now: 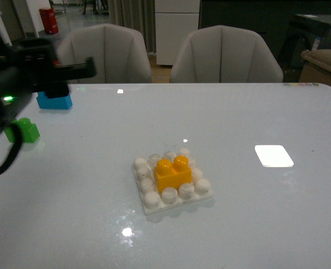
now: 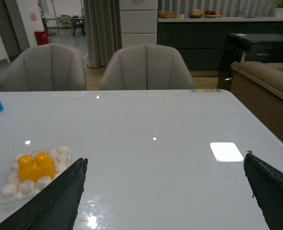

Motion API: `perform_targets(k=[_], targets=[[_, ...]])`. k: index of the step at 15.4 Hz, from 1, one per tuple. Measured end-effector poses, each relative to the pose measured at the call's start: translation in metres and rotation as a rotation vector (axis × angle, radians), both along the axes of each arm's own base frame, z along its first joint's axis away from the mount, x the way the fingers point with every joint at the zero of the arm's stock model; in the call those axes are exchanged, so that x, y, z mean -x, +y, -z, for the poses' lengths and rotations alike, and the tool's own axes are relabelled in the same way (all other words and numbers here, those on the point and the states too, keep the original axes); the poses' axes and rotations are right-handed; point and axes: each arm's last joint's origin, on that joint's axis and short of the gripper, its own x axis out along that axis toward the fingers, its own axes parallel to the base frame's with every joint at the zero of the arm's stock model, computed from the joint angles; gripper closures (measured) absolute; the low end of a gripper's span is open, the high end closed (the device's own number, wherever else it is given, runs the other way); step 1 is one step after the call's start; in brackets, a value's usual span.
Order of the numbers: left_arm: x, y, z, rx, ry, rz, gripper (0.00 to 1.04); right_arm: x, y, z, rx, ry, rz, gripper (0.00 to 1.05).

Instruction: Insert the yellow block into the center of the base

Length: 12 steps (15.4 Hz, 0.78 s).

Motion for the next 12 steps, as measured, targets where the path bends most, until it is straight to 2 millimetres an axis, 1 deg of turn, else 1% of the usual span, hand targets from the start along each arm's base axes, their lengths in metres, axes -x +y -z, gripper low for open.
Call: perform_targets(k=[1,2,3,4,5,7,9,12], targets=[[0.017,0.018,0.004,-0.045,0.072,0.023,0.86,0.000,0.000,0.000,0.000,0.000,0.000,0.06],[0.033,0.034,0.010,-0.065,0.104,0.041,0.97,0.000,0.000,0.000,0.000,0.000,0.000,0.06],[0.049,0.047,0.007,-0.071,0.094,0.038,1.03,0.000,0.000,0.000,0.000,0.000,0.000,0.06],[0.061,0.057,-0.001,-0.062,0.059,0.028,1.03,0.000,0.000,0.000,0.000,0.000,0.000,0.06],[0.072,0.062,-0.003,-0.061,0.051,0.026,1.03,0.000,0.000,0.000,0.000,0.000,0.000,0.06],[0.094,0.070,0.005,-0.067,0.092,0.044,1.03,0.000,0.000,0.000,0.000,0.000,0.000,0.06],[0.109,0.077,0.000,-0.064,0.070,0.037,1.03,0.000,0.000,0.000,0.000,0.000,0.000,0.06],[0.130,0.084,0.002,-0.065,0.081,0.044,1.03,0.000,0.000,0.000,0.000,0.000,0.000,0.06]])
